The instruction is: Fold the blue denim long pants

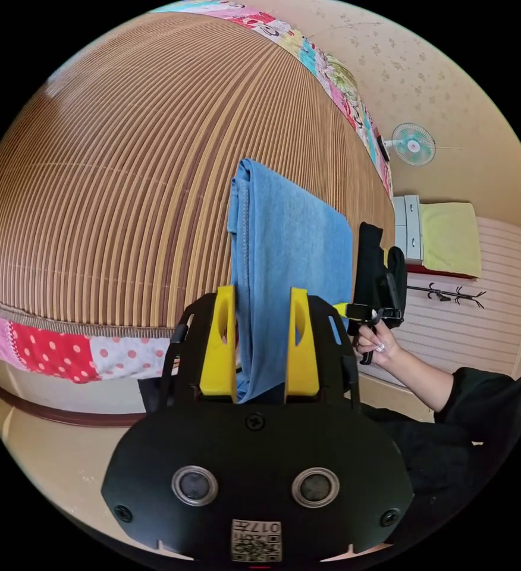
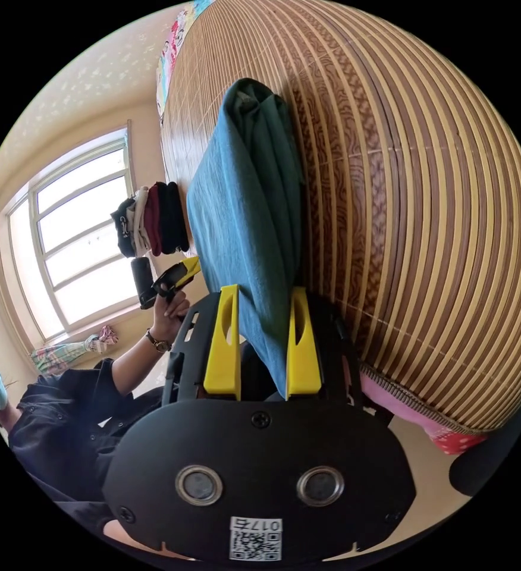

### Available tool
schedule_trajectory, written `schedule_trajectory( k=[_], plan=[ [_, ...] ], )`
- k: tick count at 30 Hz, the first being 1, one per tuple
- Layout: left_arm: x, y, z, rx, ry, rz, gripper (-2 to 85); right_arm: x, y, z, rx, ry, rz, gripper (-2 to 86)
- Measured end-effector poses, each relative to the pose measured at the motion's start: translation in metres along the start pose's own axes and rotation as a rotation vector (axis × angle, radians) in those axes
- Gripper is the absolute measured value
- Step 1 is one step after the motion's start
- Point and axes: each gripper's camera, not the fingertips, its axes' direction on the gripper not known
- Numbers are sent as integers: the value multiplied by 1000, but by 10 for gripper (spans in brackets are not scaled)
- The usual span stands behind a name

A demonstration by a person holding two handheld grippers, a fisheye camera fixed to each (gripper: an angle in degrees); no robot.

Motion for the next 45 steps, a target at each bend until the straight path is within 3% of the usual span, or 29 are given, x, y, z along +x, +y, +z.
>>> schedule_trajectory(
  k=[9, 13, 17, 19, 22, 32, 37, 40, 45],
  plan=[
    [-19, 16, -1, -38, 99, -46, 126, 4, -20, -92, 106, 61, -16, 132],
    [-14, 18, 23, -49, 98, -72, 101, 6, -30, -77, -23, 35, -43, 122],
    [-19, 31, 21, 12, 111, -150, 66, 5, -35, -84, 26, 88, 8, 104],
    [-22, 28, 28, -57, 180, -162, 59, 5, -34, -93, 41, 98, 32, 95],
    [-15, 22, 22, -94, 139, -105, 55, -2, -35, -103, 55, 72, 33, 81],
    [-85, -2, -59, -56, 60, -111, 56, -61, -99, -44, 61, 44, 84, 78],
    [-134, -27, -112, -34, -49, -74, 57, -107, -153, 16, 46, 25, 48, 77],
    [-152, -36, -155, 29, -225, -73, 73, -131, -188, 57, 50, -43, 51, 78],
    [-126, 21, -212, 197, -455, 114, 90, -175, -239, 119, 75, -31, 28, 78]
  ],
)
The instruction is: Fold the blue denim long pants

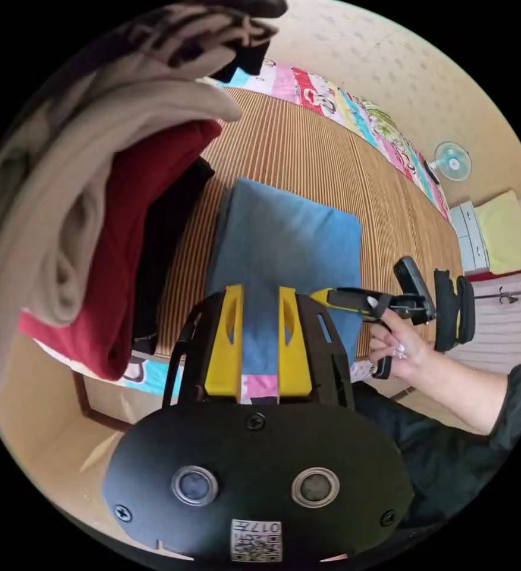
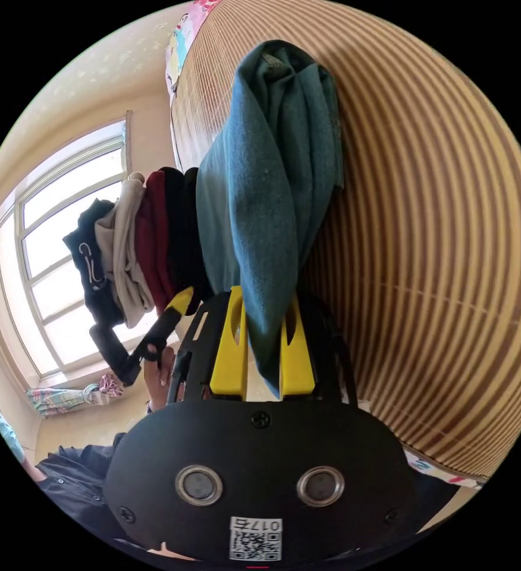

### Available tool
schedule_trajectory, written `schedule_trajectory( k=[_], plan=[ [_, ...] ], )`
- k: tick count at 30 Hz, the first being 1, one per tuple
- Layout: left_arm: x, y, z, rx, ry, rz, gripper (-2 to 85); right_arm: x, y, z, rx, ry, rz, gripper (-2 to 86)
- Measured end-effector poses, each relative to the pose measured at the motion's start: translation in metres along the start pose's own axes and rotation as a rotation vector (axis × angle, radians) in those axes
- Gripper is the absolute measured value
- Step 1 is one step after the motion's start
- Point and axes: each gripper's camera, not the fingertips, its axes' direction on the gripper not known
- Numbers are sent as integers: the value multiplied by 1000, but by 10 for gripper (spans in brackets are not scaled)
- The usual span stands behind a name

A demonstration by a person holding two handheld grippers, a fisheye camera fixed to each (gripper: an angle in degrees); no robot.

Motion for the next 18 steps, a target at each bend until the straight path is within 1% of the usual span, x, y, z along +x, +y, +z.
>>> schedule_trajectory(
  k=[2, 4, 6, 9, 13, 16, 18],
  plan=[
    [11, 34, -15, 45, -38, 41, 88, -13, -18, 31, 3, -33, 14, 76],
    [17, 71, -19, 55, -36, 33, 87, -20, -30, 53, -14, -47, 23, 76],
    [21, 118, -11, 21, 22, -11, 87, -26, -39, 69, -26, -14, 32, 77],
    [27, 165, 8, -35, 71, -90, 86, -28, -44, 77, -42, 23, 11, 78],
    [47, 192, 28, -62, 112, -125, 86, -13, -35, 66, -81, -8, -23, 80],
    [80, 190, 35, -37, 107, -74, 86, 5, -17, 41, -81, 21, -28, 80],
    [115, 179, 40, -11, 93, 2, 86, 18, -5, 20, -75, 76, -27, 76]
  ],
)
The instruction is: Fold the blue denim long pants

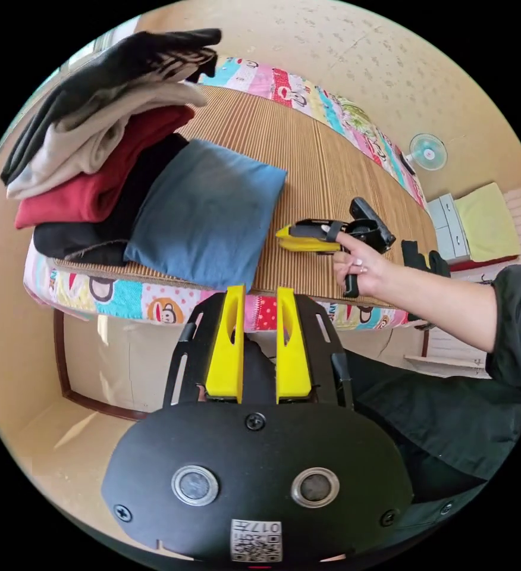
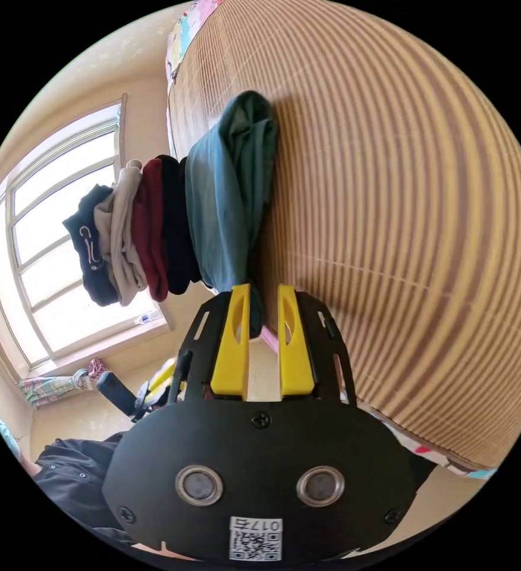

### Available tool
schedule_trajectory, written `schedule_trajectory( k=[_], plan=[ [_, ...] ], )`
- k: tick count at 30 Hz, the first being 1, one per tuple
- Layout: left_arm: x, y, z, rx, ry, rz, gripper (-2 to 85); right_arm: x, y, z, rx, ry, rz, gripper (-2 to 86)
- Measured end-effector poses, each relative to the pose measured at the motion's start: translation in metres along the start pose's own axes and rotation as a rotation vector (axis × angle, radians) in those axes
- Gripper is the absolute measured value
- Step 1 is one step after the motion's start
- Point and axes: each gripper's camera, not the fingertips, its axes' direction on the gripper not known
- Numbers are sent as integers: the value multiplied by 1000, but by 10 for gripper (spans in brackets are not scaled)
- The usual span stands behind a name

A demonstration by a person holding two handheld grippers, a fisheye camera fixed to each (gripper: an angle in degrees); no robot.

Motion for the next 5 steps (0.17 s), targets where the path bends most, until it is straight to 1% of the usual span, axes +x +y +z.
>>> schedule_trajectory(
  k=[2, 5],
  plan=[
    [30, -9, 6, 23, -9, 63, 86, 27, 22, -34, 26, 90, 31, 73],
    [88, -21, 17, 70, -10, 159, 68, 71, 56, -89, 100, 116, 102, 71]
  ],
)
